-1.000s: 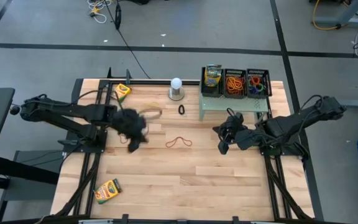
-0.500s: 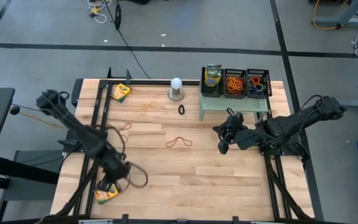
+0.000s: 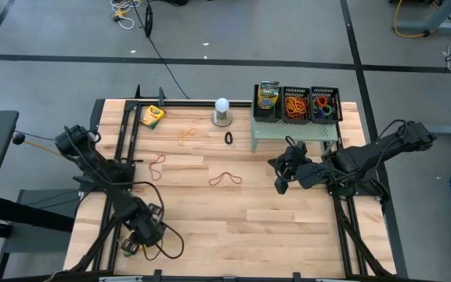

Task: Pick & Place Office Desk Supplies
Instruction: Put the bottom crayon box into the left basket on the shelf

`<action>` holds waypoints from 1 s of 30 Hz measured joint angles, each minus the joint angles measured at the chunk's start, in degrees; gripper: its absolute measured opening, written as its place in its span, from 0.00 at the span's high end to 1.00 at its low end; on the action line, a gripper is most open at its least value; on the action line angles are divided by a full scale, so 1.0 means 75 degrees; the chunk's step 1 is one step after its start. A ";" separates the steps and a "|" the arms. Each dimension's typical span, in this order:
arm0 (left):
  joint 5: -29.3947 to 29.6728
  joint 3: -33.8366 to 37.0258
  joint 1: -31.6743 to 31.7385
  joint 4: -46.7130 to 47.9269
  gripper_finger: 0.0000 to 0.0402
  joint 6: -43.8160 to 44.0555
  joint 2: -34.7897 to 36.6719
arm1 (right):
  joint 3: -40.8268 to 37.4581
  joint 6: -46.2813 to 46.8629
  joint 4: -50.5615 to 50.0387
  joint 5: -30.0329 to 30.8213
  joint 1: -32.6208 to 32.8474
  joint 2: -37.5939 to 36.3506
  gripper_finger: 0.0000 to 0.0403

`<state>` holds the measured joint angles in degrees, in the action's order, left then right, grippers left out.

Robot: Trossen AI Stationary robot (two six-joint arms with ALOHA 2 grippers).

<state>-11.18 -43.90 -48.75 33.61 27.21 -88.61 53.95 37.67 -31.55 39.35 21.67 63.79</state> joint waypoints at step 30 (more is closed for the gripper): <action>0.0700 -0.0857 0.2568 -0.0497 1.00 -0.1787 0.0536 | -0.0003 -0.0006 0.0036 0.0005 0.0000 0.0000 0.98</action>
<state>-5.93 -50.33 -29.49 29.89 13.81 -84.59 53.93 37.63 -31.28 39.39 21.67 63.79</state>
